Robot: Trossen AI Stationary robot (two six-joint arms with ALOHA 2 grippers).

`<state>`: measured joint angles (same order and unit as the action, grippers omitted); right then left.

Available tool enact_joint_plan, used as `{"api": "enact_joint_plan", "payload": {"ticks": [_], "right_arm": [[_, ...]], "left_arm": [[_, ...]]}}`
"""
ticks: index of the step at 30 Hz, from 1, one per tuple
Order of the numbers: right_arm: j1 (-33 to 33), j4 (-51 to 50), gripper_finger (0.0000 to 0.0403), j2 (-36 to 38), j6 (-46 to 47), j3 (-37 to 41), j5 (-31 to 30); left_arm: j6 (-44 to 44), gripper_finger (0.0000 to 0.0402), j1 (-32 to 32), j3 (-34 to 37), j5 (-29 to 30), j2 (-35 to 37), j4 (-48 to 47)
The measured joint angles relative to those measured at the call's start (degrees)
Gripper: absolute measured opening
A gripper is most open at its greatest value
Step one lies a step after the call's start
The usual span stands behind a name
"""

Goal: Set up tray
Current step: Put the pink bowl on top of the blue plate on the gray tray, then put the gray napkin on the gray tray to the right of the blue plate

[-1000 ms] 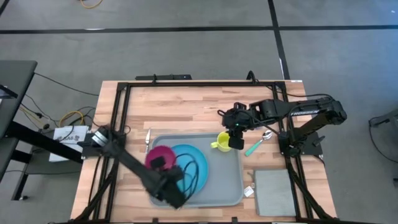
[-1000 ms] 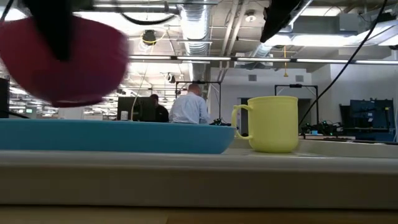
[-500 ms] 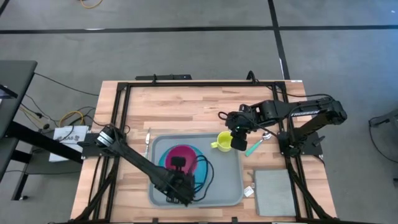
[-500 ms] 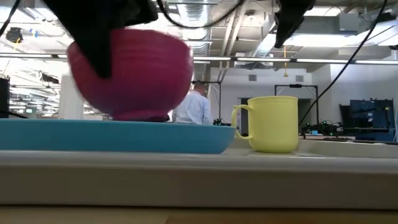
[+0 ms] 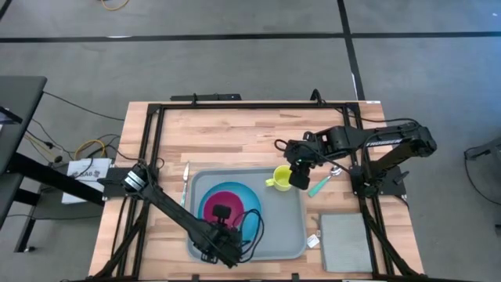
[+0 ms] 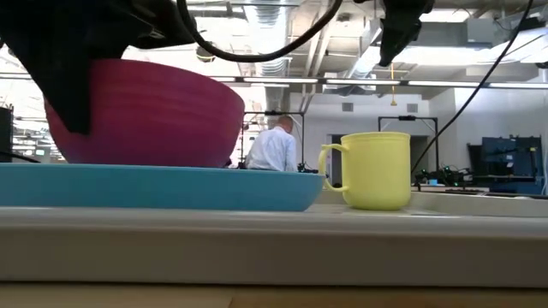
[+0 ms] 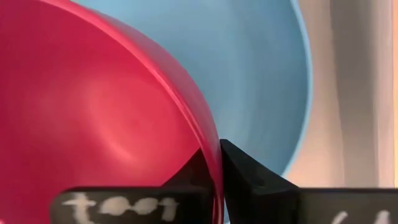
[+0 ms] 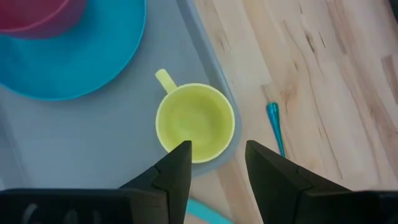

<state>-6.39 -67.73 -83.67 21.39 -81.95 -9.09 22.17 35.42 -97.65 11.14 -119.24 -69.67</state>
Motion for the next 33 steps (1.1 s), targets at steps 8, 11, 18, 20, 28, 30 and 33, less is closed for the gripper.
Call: {"api": "enact_joint_plan", "payload": {"ticks": [8, 11, 18, 20, 28, 30, 33], "right_arm": [[-0.33, -0.01, 0.0143, 0.0, 2.64, 0.0, 0.01], [-0.39, -0.07, 0.0143, 0.01, 2.67, 0.0, 0.11], [-0.41, -2.41, 0.0143, 0.01, 6.2, 0.0, 0.16], [-0.67, -4.17, 0.0143, 0.01, 6.22, 0.0, 0.14], [-0.73, -7.65, 0.0143, 0.01, 6.22, 0.0, 0.12], [-0.74, -7.73, 0.0143, 0.01, 6.22, 0.0, 0.12], [-0.74, -8.24, 0.0143, 0.01, 6.2, 0.0, 0.12]], "left_arm": [[0.01, 0.0057, -0.69, 0.0, 1.55, 0.0, 0.18], [0.52, 0.0077, -0.94, 0.0, 1.55, 0.0, 0.13], [2.5, 0.0109, -0.94, -0.28, -2.29, 0.0, 0.72], [2.63, 0.0111, -0.94, -1.53, -4.71, 0.0, 0.13], [1.0, 0.0112, -1.09, -12.45, -3.98, 0.04, -3.82], [0.76, 0.0112, -1.11, -16.04, -0.25, 0.04, -7.37], [0.96, 0.0112, -1.14, -20.37, 6.6, 0.09, -13.99]]}}
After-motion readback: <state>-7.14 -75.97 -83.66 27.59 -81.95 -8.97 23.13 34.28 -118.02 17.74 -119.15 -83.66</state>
